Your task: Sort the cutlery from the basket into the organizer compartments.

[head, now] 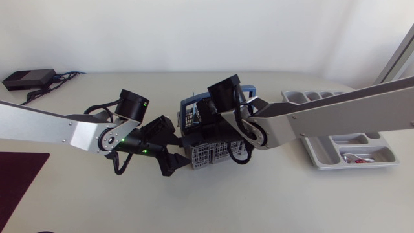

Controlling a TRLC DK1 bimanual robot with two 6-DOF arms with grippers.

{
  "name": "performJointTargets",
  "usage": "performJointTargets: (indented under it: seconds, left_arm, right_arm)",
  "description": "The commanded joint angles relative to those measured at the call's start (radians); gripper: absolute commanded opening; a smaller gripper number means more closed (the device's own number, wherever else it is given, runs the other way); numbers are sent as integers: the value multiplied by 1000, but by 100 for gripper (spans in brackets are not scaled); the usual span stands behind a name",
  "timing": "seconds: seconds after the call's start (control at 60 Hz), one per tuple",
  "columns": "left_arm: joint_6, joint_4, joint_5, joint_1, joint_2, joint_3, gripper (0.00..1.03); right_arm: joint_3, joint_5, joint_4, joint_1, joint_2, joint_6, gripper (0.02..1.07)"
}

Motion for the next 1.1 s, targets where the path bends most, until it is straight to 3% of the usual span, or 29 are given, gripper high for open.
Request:
performJointTargets:
  seconds: [0.0, 0.733, 1.083]
  left_arm:
    - [-7, 10, 8, -7, 18, 1, 89]
    - [-11, 10, 7, -30, 24, 14, 89]
    - [-20, 13, 7, -22, 43, 21, 89]
  right_arm:
    - [-6, 3, 33, 13, 6, 16, 11]
    - [-160, -51, 191, -21, -172, 44, 10]
    - [-196, -138, 226, -51, -256, 91, 10]
